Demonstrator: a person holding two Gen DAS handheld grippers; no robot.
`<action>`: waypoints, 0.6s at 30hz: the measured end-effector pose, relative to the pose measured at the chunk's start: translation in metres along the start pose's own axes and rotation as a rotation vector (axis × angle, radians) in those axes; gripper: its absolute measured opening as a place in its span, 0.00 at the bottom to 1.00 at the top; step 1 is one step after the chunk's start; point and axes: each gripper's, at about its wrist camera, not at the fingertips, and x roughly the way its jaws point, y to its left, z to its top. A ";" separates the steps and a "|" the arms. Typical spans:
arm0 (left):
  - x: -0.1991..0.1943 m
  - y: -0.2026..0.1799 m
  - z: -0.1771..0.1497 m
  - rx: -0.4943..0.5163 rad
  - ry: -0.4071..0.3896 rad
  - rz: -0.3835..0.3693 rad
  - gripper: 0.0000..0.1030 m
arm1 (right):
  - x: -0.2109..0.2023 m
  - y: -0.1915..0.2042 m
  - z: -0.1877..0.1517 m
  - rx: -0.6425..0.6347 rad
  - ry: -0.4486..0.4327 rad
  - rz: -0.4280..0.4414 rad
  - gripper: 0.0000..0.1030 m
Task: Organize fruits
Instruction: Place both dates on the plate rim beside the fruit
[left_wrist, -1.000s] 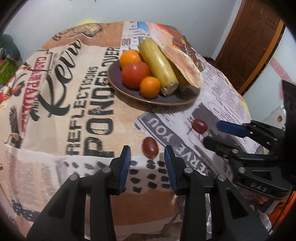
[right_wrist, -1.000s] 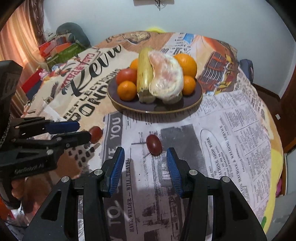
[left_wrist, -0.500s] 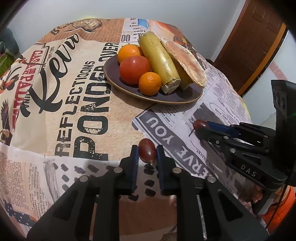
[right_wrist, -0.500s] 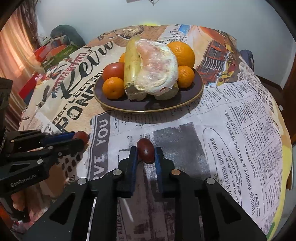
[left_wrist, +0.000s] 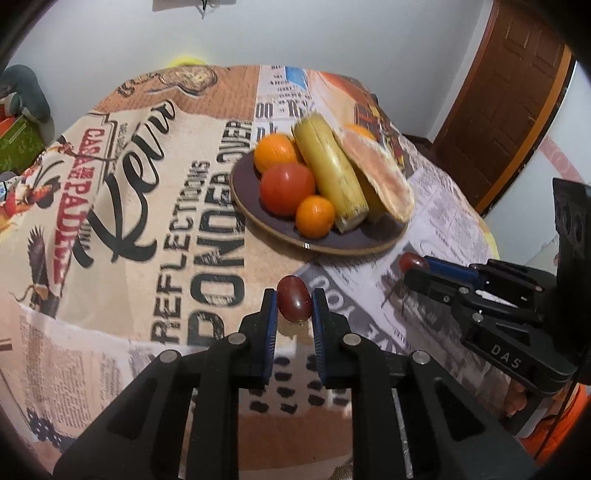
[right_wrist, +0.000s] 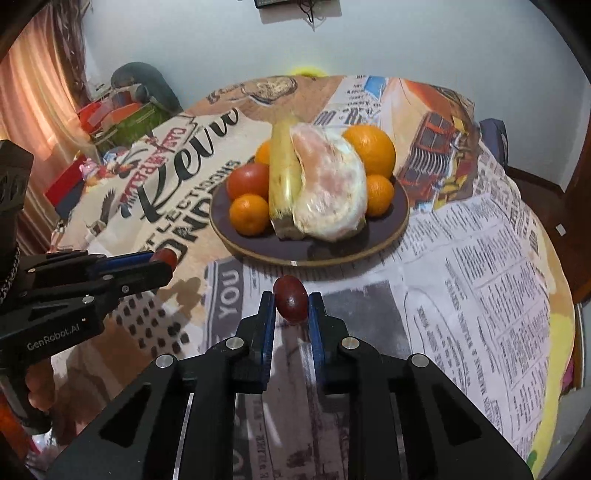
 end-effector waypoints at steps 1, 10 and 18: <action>-0.001 0.001 0.003 0.000 -0.007 0.000 0.17 | 0.000 0.001 0.002 -0.001 -0.003 0.001 0.16; 0.000 0.002 0.025 0.014 -0.050 0.014 0.17 | 0.012 0.005 0.018 -0.012 -0.012 0.005 0.16; 0.021 0.004 0.044 0.026 -0.045 0.015 0.17 | 0.028 0.011 0.024 -0.013 -0.002 0.017 0.16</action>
